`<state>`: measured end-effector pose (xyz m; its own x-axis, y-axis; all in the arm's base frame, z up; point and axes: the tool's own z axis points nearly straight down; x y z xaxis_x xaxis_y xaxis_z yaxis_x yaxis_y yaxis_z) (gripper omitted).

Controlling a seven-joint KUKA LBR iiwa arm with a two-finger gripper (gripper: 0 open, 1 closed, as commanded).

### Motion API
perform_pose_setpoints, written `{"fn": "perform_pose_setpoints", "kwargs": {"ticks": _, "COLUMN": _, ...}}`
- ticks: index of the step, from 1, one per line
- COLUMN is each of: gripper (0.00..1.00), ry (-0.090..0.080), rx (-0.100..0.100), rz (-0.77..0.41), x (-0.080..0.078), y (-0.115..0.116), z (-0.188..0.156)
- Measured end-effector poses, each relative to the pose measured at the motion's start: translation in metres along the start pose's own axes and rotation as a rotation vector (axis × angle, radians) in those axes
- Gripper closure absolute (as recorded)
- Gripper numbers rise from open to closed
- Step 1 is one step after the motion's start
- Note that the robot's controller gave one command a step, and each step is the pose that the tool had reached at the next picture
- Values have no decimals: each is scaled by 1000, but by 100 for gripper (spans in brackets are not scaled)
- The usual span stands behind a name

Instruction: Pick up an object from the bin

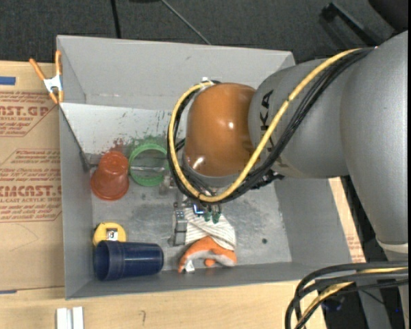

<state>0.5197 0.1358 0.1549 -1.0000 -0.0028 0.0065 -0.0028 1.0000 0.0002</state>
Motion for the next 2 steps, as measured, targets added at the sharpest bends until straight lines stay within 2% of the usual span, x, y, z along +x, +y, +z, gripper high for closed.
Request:
{"fn": "perform_pose_setpoints", "kwargs": {"ticks": 1, "gripper": 0, "ry": -7, "rx": -1, "rz": 2, "x": -1, "y": -1, "z": -5}}
{"fn": "perform_pose_setpoints", "kwargs": {"ticks": 2, "gripper": 0, "ry": -13, "rx": 0, "rz": -59, "x": 19, "y": 33, "z": 45}}
